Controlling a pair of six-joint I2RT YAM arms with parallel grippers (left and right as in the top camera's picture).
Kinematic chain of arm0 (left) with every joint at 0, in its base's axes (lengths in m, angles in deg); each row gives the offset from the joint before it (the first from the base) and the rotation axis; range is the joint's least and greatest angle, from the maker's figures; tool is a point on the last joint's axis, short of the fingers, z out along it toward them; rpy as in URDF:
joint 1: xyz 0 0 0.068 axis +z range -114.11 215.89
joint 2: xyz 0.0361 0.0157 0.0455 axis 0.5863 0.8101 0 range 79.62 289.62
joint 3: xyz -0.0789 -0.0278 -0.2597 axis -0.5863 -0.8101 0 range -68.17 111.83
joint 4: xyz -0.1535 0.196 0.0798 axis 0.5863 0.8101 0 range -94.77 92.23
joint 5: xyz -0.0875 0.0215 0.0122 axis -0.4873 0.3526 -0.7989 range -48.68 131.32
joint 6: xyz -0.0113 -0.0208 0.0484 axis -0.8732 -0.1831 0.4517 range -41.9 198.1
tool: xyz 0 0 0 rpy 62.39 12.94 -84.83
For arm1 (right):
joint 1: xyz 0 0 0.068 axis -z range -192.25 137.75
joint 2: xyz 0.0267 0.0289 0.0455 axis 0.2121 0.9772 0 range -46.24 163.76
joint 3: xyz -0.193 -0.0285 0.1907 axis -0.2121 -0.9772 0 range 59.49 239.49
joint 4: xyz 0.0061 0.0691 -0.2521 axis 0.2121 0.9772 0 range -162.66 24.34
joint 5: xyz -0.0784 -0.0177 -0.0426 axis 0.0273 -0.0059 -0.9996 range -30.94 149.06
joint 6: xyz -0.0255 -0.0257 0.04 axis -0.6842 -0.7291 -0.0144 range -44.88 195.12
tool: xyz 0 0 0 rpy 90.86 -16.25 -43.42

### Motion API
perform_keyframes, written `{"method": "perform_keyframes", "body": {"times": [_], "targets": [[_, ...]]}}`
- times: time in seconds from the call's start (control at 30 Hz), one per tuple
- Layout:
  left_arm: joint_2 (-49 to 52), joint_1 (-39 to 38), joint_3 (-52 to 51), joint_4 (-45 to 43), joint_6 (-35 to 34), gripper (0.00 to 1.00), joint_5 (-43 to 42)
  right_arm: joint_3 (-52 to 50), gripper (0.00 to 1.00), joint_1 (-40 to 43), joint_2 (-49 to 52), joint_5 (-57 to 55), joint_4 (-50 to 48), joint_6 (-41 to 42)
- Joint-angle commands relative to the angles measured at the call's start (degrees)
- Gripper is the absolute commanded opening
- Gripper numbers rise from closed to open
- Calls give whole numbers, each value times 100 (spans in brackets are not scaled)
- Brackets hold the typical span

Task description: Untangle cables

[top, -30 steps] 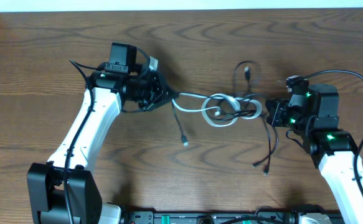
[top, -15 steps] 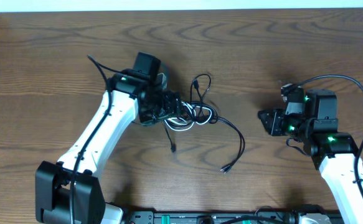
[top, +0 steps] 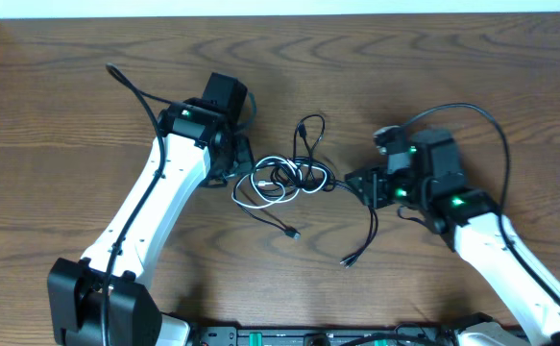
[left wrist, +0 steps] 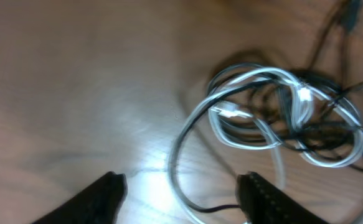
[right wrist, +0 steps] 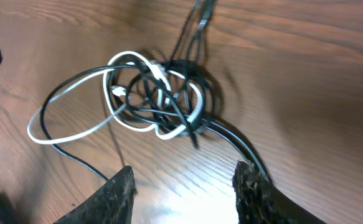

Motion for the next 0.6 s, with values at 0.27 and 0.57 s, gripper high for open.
{"method": "perform_keyframes", "body": {"times": [0.27, 0.57], "targets": [[651, -181, -48, -413, -323, 59, -1799, 20, 50, -673, 1279, -586, -1405, 903], [1447, -544, -55, -496, -1032, 59, -1899, 20, 50, -697, 2026, -787, -1864, 1180]]}}
